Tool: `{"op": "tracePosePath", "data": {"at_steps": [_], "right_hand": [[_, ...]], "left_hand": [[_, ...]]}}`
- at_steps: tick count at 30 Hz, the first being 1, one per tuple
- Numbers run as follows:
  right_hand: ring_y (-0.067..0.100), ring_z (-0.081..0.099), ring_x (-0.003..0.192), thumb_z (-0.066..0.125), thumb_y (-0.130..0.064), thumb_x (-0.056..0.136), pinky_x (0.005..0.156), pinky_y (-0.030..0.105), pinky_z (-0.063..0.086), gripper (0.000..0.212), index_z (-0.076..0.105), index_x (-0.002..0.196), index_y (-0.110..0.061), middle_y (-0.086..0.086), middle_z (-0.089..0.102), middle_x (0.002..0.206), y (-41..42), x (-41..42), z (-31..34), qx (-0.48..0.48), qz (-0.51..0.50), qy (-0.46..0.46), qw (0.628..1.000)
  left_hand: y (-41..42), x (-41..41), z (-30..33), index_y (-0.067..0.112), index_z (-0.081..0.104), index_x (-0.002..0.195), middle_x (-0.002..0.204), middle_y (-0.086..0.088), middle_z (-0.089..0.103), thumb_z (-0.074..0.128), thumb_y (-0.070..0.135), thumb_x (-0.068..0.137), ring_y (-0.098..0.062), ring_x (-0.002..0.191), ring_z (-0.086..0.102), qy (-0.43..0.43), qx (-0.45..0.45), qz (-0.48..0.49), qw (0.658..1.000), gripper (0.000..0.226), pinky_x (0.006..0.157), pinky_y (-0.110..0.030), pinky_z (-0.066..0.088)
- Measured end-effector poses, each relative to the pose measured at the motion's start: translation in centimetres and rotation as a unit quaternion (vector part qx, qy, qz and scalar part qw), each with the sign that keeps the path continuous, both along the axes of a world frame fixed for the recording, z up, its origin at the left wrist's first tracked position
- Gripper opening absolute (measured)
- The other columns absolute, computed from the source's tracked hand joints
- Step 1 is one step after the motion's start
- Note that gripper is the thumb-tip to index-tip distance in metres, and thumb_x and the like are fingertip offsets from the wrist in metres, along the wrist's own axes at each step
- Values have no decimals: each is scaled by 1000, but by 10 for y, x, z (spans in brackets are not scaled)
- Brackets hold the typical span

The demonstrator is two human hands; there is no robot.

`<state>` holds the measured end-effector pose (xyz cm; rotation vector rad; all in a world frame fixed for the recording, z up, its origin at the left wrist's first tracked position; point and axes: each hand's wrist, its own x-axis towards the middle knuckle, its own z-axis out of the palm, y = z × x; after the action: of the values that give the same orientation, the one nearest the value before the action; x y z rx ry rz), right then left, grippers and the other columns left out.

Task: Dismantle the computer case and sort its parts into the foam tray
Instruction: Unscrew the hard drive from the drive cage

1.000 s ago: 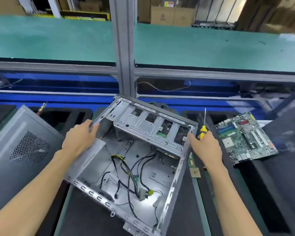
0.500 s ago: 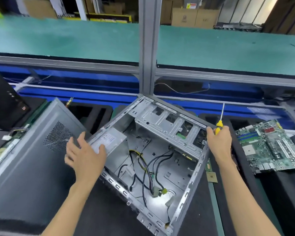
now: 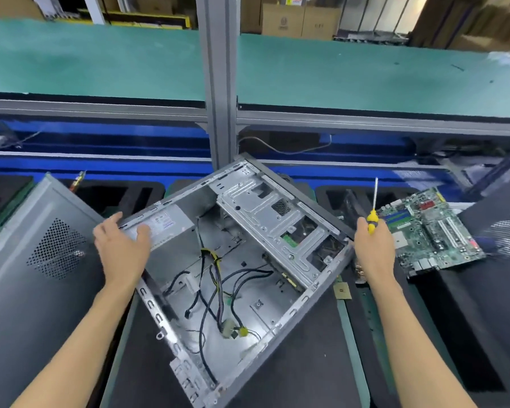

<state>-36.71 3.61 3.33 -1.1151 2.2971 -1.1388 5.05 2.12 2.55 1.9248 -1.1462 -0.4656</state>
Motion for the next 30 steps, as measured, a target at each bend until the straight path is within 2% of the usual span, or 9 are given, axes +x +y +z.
{"op": "tracePosePath", "data": {"at_steps": [4,9,12,17,19,21,23,25,30], "right_hand": [[30,50,63,53,-33,103,56,37,34,48,48,63,-8,9,53,61,17,-9,-3,58,16,24,998],[28,47,64,59,-33,100,59,37,31,49,46,58,-13,5,49,59,33,-13,-4,180,82,9,980],[22,39,59,59,-33,101,53,35,26,50,36,60,-16,1,40,55,34,0,-5,146,98,-34,984],[8,41,54,62,-39,99,60,34,32,44,39,67,-18,-10,40,56,27,17,0,56,108,-113,986],[-3,56,70,63,-38,98,72,30,44,23,62,86,-19,-15,61,75,25,16,2,49,138,-130,981],[-5,61,91,63,-36,99,79,21,46,19,68,107,-20,-12,69,101,26,14,3,62,160,-163,972],[4,57,69,64,-35,99,67,23,43,17,63,86,-23,-12,63,79,30,10,2,70,155,-194,966],[12,34,52,66,-34,97,59,31,32,43,39,66,-23,-14,37,54,35,9,0,68,144,-200,967],[3,28,41,67,-25,98,45,18,27,45,33,68,-21,-17,30,43,45,16,-4,40,130,-166,977]], "left_hand": [[-36,14,0,9,42,146,148,-16,39,60,34,97,-30,136,39,-27,9,-65,997,57,109,-35,28],[-79,28,-3,9,48,143,147,-15,47,61,38,98,-31,135,44,-64,9,-128,990,55,113,-43,33],[-89,29,-2,9,46,145,149,-15,46,59,33,99,-31,137,42,-78,24,-157,984,53,115,-45,32],[-53,0,11,-4,53,135,133,-28,54,50,30,97,-44,125,49,-243,-40,-138,959,50,105,-56,38],[-25,-40,19,5,42,145,145,-19,48,43,44,100,-36,132,46,-119,-8,-186,975,59,108,-49,37],[-10,-84,21,13,24,155,158,-6,34,42,56,100,-25,143,36,24,88,-236,968,73,112,-41,31],[-9,-118,21,17,13,159,164,0,24,39,63,98,-22,147,29,127,168,-277,938,81,115,-40,26],[-13,-139,20,23,9,160,166,6,18,36,63,99,-20,150,24,194,195,-299,914,78,117,-42,24],[2,-179,10,32,7,160,167,10,-11,34,43,107,-16,154,2,226,161,-284,918,60,121,-46,13]]}}
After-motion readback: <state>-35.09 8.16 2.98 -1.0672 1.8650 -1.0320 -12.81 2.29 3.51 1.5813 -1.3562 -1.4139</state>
